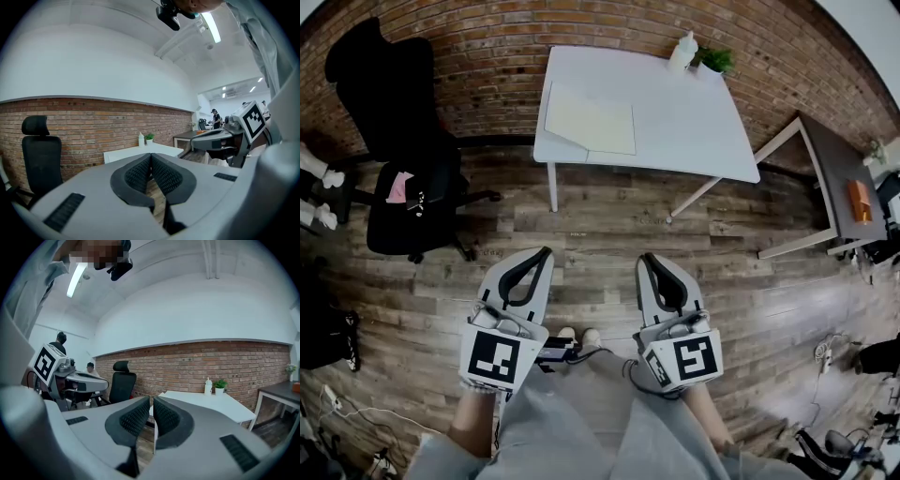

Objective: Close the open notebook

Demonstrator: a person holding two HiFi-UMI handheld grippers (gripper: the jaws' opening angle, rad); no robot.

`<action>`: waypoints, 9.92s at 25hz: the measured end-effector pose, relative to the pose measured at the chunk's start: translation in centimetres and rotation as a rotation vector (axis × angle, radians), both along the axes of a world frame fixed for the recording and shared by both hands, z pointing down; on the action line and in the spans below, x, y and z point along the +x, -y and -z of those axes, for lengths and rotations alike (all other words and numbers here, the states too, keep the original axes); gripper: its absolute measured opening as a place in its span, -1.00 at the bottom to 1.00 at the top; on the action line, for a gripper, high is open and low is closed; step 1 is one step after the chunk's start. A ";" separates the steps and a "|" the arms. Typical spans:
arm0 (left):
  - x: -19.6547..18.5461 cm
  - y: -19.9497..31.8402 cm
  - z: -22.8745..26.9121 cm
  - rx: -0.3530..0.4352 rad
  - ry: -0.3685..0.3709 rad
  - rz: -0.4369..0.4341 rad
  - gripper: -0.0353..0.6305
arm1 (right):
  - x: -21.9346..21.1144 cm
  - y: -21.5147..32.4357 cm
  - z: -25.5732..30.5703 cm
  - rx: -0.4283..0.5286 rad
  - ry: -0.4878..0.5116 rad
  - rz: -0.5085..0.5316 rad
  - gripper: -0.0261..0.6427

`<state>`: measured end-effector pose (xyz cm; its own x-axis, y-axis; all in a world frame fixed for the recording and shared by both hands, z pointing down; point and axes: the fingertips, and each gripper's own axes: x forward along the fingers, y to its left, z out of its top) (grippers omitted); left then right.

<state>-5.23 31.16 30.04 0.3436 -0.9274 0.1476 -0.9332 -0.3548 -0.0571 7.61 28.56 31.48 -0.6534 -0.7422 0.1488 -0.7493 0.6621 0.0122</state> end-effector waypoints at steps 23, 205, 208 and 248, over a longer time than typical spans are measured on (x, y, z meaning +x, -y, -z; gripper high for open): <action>-3.7 -0.6 1.1 0.055 -0.046 -0.010 -0.84 | -2.8 -1.0 0.4 0.033 -0.030 -0.059 -0.76; 7.2 46.4 -17.0 -0.504 0.028 -0.386 -0.77 | 2.1 42.2 -7.3 -0.144 -0.101 -0.136 -0.76; 8.4 46.7 -18.0 -0.526 0.053 -0.413 -0.77 | 2.9 42.3 -7.3 -0.154 -0.107 -0.161 -0.76; 14.5 47.0 -27.7 -0.677 0.274 -0.612 -0.45 | 5.2 42.0 -9.6 -0.203 -0.105 -0.239 -0.76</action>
